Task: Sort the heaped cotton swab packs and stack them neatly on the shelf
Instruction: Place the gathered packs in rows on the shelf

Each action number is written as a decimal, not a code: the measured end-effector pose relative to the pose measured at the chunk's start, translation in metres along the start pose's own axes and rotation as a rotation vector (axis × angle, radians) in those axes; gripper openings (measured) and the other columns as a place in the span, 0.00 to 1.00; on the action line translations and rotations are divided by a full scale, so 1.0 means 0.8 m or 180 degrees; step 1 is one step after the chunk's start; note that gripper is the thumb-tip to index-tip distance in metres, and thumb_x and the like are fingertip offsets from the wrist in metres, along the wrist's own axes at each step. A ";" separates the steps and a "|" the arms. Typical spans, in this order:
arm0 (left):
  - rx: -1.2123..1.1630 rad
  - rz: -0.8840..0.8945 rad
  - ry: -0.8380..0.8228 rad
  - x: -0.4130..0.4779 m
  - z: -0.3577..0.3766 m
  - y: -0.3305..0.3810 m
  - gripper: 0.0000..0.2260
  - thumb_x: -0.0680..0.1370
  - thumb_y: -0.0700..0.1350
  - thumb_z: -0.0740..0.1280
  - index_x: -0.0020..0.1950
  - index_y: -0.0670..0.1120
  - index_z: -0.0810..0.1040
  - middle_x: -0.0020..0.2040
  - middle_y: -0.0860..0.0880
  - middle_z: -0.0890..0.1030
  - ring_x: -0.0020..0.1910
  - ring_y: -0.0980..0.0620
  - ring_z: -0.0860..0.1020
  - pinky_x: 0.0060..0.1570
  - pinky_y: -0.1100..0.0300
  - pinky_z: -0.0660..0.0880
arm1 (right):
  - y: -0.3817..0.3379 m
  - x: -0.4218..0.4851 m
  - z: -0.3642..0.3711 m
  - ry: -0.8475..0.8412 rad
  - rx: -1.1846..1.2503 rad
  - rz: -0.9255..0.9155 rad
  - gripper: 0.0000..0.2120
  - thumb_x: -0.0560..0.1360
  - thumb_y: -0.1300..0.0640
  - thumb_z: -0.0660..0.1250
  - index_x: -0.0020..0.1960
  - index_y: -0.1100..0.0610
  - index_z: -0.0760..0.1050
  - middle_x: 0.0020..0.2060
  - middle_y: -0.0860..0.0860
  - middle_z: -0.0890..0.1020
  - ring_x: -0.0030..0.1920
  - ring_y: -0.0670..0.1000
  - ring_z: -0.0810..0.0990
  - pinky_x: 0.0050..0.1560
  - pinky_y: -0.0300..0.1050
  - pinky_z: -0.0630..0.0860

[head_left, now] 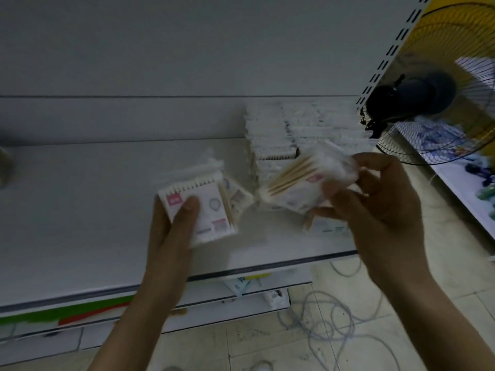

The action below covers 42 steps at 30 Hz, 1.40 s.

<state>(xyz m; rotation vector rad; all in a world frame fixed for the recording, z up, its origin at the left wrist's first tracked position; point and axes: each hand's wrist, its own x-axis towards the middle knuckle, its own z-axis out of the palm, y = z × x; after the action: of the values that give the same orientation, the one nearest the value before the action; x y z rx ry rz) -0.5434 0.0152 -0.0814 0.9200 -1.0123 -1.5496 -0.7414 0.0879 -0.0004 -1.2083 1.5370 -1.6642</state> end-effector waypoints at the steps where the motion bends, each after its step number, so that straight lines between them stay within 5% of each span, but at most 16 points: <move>1: 0.0463 0.0302 0.0086 0.006 -0.006 0.000 0.20 0.65 0.61 0.73 0.52 0.55 0.76 0.50 0.55 0.84 0.50 0.54 0.82 0.46 0.57 0.81 | 0.002 0.004 -0.009 0.0010 -0.0343 -0.0102 0.12 0.71 0.58 0.71 0.50 0.51 0.70 0.46 0.51 0.83 0.44 0.52 0.84 0.40 0.52 0.82; 5: 0.1032 0.0631 0.0153 0.012 -0.017 -0.008 0.11 0.72 0.57 0.66 0.51 0.55 0.72 0.48 0.58 0.82 0.47 0.58 0.81 0.42 0.63 0.79 | 0.032 0.007 -0.020 -0.0319 -0.1946 -0.0507 0.10 0.73 0.51 0.71 0.50 0.47 0.72 0.42 0.45 0.81 0.46 0.44 0.80 0.46 0.37 0.74; 9: 0.1122 0.0760 0.0054 0.007 -0.017 -0.014 0.12 0.72 0.57 0.66 0.50 0.54 0.71 0.45 0.61 0.81 0.45 0.62 0.80 0.42 0.68 0.77 | 0.071 0.014 -0.006 -0.0257 -0.3738 -0.1443 0.13 0.71 0.46 0.68 0.50 0.52 0.80 0.52 0.53 0.80 0.56 0.57 0.73 0.54 0.49 0.63; 17: 0.1241 0.0831 -0.0107 0.007 -0.017 -0.015 0.13 0.71 0.58 0.65 0.51 0.53 0.72 0.47 0.62 0.81 0.46 0.63 0.80 0.44 0.69 0.77 | 0.088 0.027 -0.007 0.0169 -0.4240 -0.1913 0.12 0.69 0.46 0.72 0.45 0.53 0.83 0.59 0.58 0.78 0.64 0.59 0.68 0.62 0.57 0.62; 20: 0.1268 0.0813 -0.0095 0.006 -0.014 -0.012 0.13 0.71 0.58 0.65 0.51 0.53 0.72 0.47 0.62 0.81 0.46 0.64 0.80 0.43 0.70 0.76 | 0.091 0.026 -0.006 0.0274 -0.4363 -0.1923 0.16 0.71 0.45 0.70 0.51 0.55 0.82 0.61 0.58 0.77 0.65 0.59 0.68 0.63 0.57 0.62; 25: 0.0647 0.0420 0.0061 0.005 -0.015 0.000 0.22 0.68 0.64 0.71 0.54 0.53 0.75 0.50 0.57 0.83 0.50 0.57 0.82 0.46 0.62 0.79 | 0.070 -0.013 0.005 0.0204 -0.3342 -0.1767 0.16 0.75 0.50 0.68 0.61 0.55 0.76 0.60 0.54 0.77 0.62 0.55 0.73 0.59 0.52 0.68; 28: -0.0036 -0.0060 -0.0037 -0.013 -0.014 0.008 0.30 0.59 0.64 0.77 0.55 0.51 0.77 0.52 0.49 0.84 0.52 0.48 0.82 0.49 0.52 0.81 | 0.042 -0.057 0.020 -0.0380 -0.1758 -0.0615 0.17 0.75 0.44 0.64 0.62 0.45 0.72 0.56 0.41 0.77 0.55 0.41 0.76 0.51 0.34 0.72; 30: 0.0136 -0.0148 -0.0321 -0.039 -0.004 0.012 0.29 0.59 0.60 0.76 0.54 0.49 0.76 0.48 0.49 0.85 0.47 0.49 0.83 0.45 0.56 0.81 | 0.029 -0.077 0.027 -0.0651 -0.0997 0.0110 0.24 0.71 0.39 0.64 0.66 0.39 0.68 0.58 0.36 0.76 0.56 0.39 0.76 0.49 0.29 0.72; 32: 0.0444 -0.0128 -0.0591 -0.068 0.010 0.013 0.20 0.64 0.53 0.71 0.54 0.49 0.76 0.44 0.54 0.85 0.43 0.55 0.83 0.40 0.65 0.78 | 0.023 -0.082 0.024 -0.0773 -0.0594 0.0238 0.26 0.70 0.41 0.68 0.66 0.37 0.68 0.58 0.34 0.76 0.56 0.39 0.77 0.50 0.31 0.73; 36: 0.0497 -0.0250 -0.0682 -0.097 0.021 0.010 0.21 0.63 0.57 0.68 0.55 0.57 0.77 0.46 0.57 0.84 0.44 0.59 0.82 0.40 0.68 0.76 | 0.017 -0.077 0.002 -0.0864 -0.0232 0.0485 0.22 0.67 0.53 0.75 0.59 0.42 0.75 0.49 0.40 0.80 0.44 0.44 0.82 0.45 0.36 0.77; 40: 0.0756 -0.0277 -0.0802 -0.105 0.027 0.015 0.12 0.72 0.54 0.72 0.54 0.59 0.77 0.46 0.55 0.84 0.42 0.58 0.82 0.38 0.67 0.76 | 0.006 -0.081 -0.010 -0.1102 -0.1086 0.0196 0.26 0.66 0.42 0.72 0.63 0.39 0.73 0.56 0.39 0.76 0.55 0.43 0.77 0.49 0.32 0.74; 42: 0.0935 -0.0203 -0.0904 -0.107 0.035 0.017 0.15 0.73 0.55 0.71 0.57 0.55 0.75 0.48 0.53 0.83 0.44 0.56 0.82 0.40 0.66 0.77 | 0.005 -0.081 -0.009 -0.1156 -0.1044 0.0138 0.19 0.65 0.41 0.72 0.56 0.40 0.78 0.53 0.40 0.76 0.55 0.43 0.77 0.47 0.32 0.74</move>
<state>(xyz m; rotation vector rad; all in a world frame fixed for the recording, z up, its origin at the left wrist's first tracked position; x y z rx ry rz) -0.5490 0.1016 -0.0535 0.9548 -1.4545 -1.6434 -0.7206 0.1469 -0.0187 -1.5344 1.6223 -1.1119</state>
